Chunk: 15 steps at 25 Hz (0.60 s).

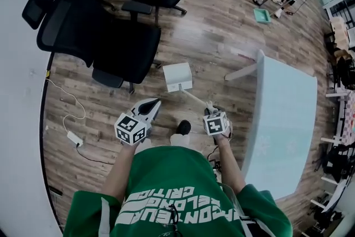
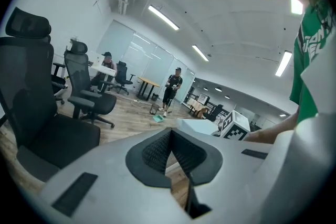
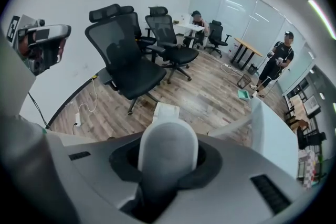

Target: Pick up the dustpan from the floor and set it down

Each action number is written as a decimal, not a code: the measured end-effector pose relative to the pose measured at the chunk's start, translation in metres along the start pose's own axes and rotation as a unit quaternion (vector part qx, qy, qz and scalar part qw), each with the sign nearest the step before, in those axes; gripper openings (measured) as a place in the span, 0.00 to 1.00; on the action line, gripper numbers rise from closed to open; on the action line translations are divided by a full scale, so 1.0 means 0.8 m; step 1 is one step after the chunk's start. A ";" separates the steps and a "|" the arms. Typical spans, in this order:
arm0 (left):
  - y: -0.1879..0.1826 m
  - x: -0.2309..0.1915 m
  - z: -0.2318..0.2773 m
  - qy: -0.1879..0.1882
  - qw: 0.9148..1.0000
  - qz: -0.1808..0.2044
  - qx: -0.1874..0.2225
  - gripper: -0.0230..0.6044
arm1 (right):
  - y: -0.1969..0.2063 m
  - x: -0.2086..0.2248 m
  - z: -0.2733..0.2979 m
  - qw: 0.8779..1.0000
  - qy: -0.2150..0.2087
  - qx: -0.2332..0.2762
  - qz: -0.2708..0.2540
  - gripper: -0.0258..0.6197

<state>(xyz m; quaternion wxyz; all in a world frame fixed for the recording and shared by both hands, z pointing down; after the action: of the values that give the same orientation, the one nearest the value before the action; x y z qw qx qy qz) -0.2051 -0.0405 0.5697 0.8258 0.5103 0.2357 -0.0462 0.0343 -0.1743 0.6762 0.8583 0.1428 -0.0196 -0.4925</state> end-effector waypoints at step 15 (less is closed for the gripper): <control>0.041 -0.054 -0.117 -0.020 1.000 -0.022 0.001 0.04 | -0.022 -0.152 0.079 0.995 -0.033 -0.076 -0.055 0.20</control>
<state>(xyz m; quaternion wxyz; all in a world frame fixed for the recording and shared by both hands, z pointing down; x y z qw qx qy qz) -0.2649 0.0489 0.5813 0.8287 0.5044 0.2306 -0.0750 -0.0543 -0.0934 0.7449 0.8373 0.0618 -0.0022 -0.5432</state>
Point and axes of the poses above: the fingertips, and each gripper's own axes: z forward along the fingers, x to its right, y out of its underside, the point moved 4 cm from there along -z, backward along the fingers, and after that the axes turned 5 degrees about -x, right-handed, at the moved point
